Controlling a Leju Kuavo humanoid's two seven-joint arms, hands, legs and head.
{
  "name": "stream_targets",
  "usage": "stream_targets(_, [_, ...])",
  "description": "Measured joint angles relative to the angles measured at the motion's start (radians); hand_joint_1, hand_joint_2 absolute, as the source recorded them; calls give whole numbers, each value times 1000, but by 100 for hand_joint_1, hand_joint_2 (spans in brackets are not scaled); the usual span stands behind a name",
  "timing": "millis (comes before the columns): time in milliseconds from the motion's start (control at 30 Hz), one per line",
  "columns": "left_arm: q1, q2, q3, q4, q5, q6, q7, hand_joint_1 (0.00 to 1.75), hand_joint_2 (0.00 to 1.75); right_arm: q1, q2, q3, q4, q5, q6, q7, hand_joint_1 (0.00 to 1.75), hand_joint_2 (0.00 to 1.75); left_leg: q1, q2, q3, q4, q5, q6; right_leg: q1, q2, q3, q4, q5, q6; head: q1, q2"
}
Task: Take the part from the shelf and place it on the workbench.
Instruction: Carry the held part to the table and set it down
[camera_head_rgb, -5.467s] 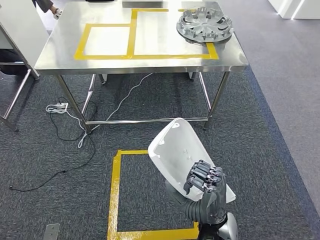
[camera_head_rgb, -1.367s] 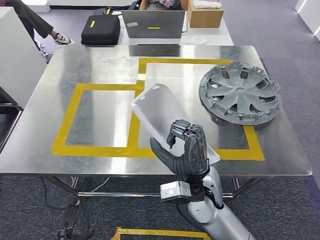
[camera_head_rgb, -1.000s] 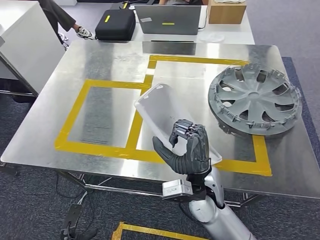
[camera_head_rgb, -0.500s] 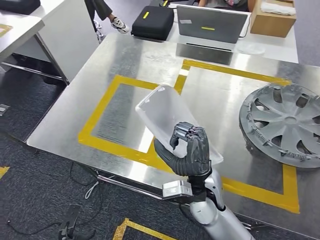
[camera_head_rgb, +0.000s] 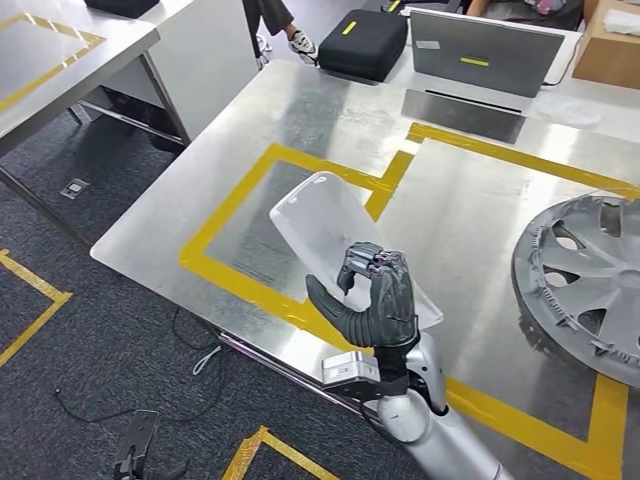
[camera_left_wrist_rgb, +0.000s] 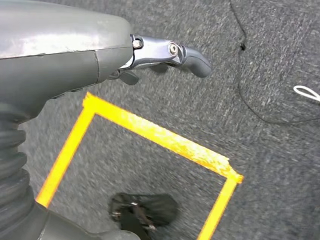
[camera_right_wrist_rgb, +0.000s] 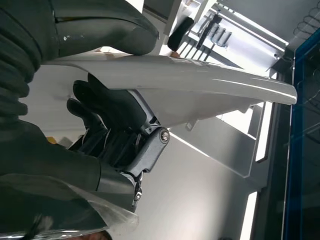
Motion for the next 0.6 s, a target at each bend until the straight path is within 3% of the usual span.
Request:
stream_targets(67, [-5,-3,0,0,0,0,0,0,175,-1,0,0,0,1,3,1,175,175,-4,14,-52,95,-24,13,14,-27,9,-1,-6,-8,-1,0])
stream_targets(100, [-5,-4,0,0,0,-1,0,0,175,-2,0,1,0,1,6,2,175,175,-12,14,-57,97,-13,26,21,-37,13,-2,-9,-12,-1,0])
stream_targets(167, [-5,-6,-1,0,0,-1,0,0,175,-7,2,2,0,2,11,4,175,175,-33,13,-26,24,39,60,33,-47,20,-7,-13,-18,-1,0])
stream_targets(200, [-5,-6,-1,0,0,-1,0,0,175,-9,2,2,0,3,13,5,175,175,-41,13,-11,-9,59,71,36,-49,22,-8,-14,-20,-1,0])
stream_targets(333, [-5,-6,-1,0,0,-1,0,0,175,-11,2,3,0,4,14,6,175,175,-52,13,10,-52,79,85,38,-51,24,-11,-15,-21,-1,0])
stream_targets(433, [-7,4,-4,-2,-2,-1,2,0,175,-23,8,5,6,11,22,17,175,175,-79,17,73,-163,104,131,35,-57,35,-21,-19,-21,-3,0])
stream_targets(467, [-10,7,-8,-4,-4,-1,3,0,175,-36,13,7,10,16,25,24,175,175,-79,18,97,-201,109,139,35,-51,37,-18,-27,-20,-5,0])
stream_targets(500, [-14,8,-13,-5,-6,-2,4,0,175,-50,17,9,14,20,28,29,175,175,-74,17,118,-230,113,141,35,-42,30,-1,-41,-18,-7,0])
stream_targets(533, [-19,5,-17,-6,-7,-3,5,0,175,-64,22,11,16,25,29,34,175,175,-64,12,130,-250,120,134,38,-28,13,36,-61,-15,-8,0])
stream_targets(600, [-23,-3,-19,-6,-8,-4,6,0,175,-72,22,14,22,27,30,37,175,175,-51,4,134,-255,121,122,35,-9,-48,150,-103,-3,-7,0])
